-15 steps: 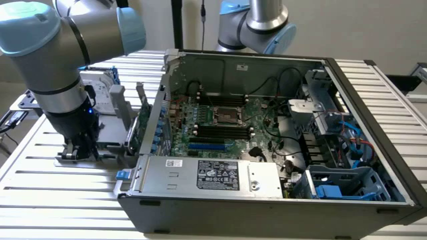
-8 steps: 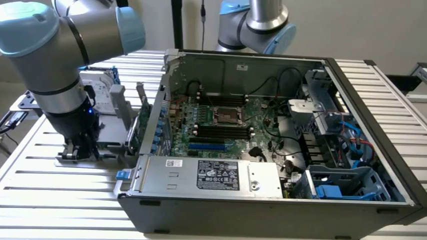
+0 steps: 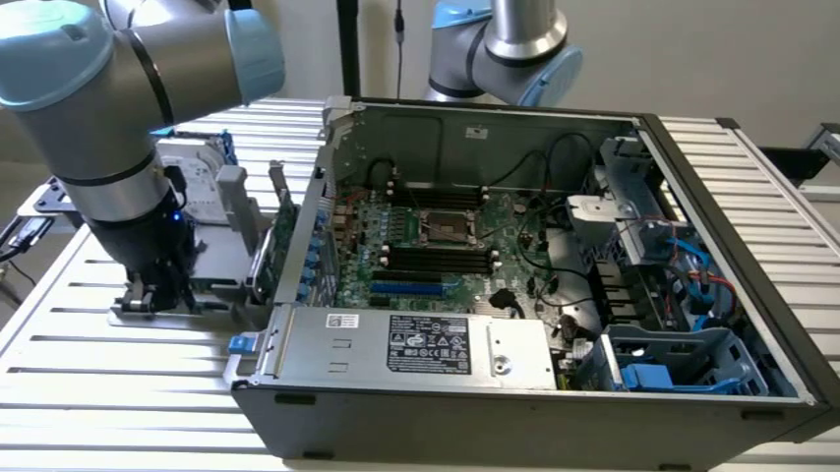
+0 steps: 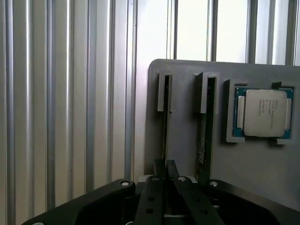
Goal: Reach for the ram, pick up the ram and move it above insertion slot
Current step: 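Pick up the ram and move it above insertion slot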
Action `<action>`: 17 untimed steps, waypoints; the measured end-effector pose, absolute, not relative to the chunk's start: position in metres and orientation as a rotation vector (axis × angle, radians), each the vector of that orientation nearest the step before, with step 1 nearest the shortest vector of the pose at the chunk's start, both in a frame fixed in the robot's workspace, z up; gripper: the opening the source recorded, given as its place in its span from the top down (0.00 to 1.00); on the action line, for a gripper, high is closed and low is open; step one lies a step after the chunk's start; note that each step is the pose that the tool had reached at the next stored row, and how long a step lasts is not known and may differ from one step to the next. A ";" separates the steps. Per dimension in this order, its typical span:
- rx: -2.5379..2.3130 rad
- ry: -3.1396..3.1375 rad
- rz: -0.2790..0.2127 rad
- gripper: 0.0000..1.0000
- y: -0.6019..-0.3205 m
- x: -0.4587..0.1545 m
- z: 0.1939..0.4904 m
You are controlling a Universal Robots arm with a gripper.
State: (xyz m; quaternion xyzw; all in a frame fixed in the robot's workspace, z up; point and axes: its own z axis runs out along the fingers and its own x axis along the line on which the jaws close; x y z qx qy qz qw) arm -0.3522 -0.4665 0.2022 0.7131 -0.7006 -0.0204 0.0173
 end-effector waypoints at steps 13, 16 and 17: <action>2.222 -2.171 -0.064 0.87 -0.467 -0.352 0.261; 2.233 -2.159 -0.063 0.87 -0.467 -0.351 0.274; 2.238 -2.154 -0.063 0.87 -0.467 -0.350 0.279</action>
